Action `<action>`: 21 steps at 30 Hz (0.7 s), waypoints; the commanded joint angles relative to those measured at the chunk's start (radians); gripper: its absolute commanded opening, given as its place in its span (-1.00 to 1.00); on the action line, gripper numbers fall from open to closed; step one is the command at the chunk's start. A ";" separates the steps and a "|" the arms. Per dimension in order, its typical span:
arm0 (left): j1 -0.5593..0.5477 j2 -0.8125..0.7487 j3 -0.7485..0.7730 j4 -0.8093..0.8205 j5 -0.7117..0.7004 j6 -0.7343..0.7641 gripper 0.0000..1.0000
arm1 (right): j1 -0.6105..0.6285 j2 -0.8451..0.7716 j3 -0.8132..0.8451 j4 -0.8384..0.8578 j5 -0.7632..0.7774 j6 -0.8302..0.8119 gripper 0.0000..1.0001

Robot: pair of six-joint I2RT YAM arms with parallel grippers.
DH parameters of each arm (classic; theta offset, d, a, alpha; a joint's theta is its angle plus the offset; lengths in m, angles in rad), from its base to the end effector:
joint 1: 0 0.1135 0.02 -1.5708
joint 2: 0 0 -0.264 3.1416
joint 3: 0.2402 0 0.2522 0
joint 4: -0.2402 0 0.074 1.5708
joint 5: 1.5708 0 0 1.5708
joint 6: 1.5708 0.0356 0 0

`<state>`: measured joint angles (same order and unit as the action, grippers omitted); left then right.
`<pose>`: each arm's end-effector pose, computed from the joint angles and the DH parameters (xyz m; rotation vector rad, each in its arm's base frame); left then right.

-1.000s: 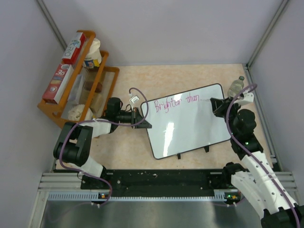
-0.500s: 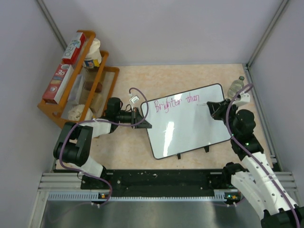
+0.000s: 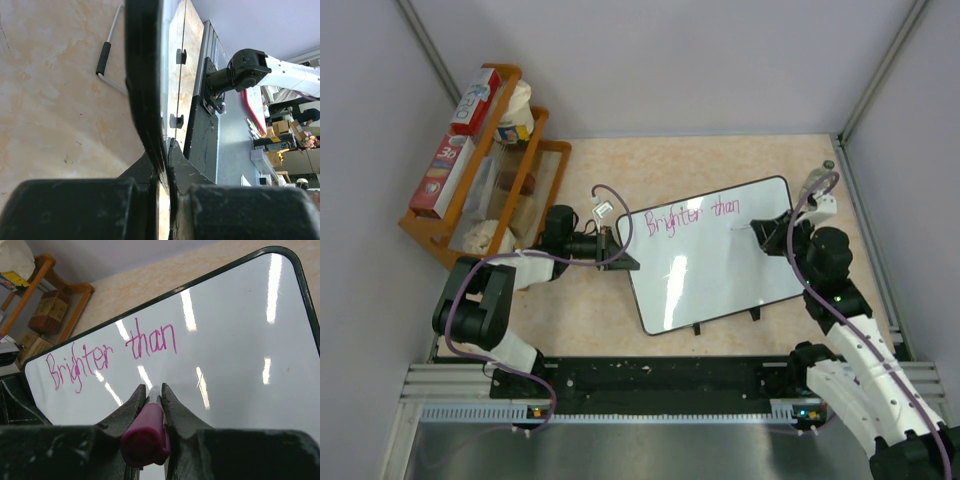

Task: Write a sentence on the whiteboard
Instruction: Write with the whiteboard marker on the whiteboard.

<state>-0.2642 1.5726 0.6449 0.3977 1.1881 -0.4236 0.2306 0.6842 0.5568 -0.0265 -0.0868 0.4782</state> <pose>0.2720 -0.1078 0.1733 0.6076 2.0390 -1.6451 0.1689 0.0428 0.2920 0.1524 1.7547 0.5950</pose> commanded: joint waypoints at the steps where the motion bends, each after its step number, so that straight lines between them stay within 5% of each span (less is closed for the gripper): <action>1: -0.027 0.018 -0.028 -0.003 -0.091 0.197 -1.00 | -0.007 0.003 0.049 0.019 -0.042 -0.035 -1.00; 21: -0.027 0.024 -0.024 -0.005 -0.088 0.195 -1.00 | 0.302 0.103 0.094 0.184 0.041 -0.047 -1.00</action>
<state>-0.2642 1.5730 0.6449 0.3977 1.1885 -0.4232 0.4763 0.7563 0.5911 0.0601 -0.0799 0.4294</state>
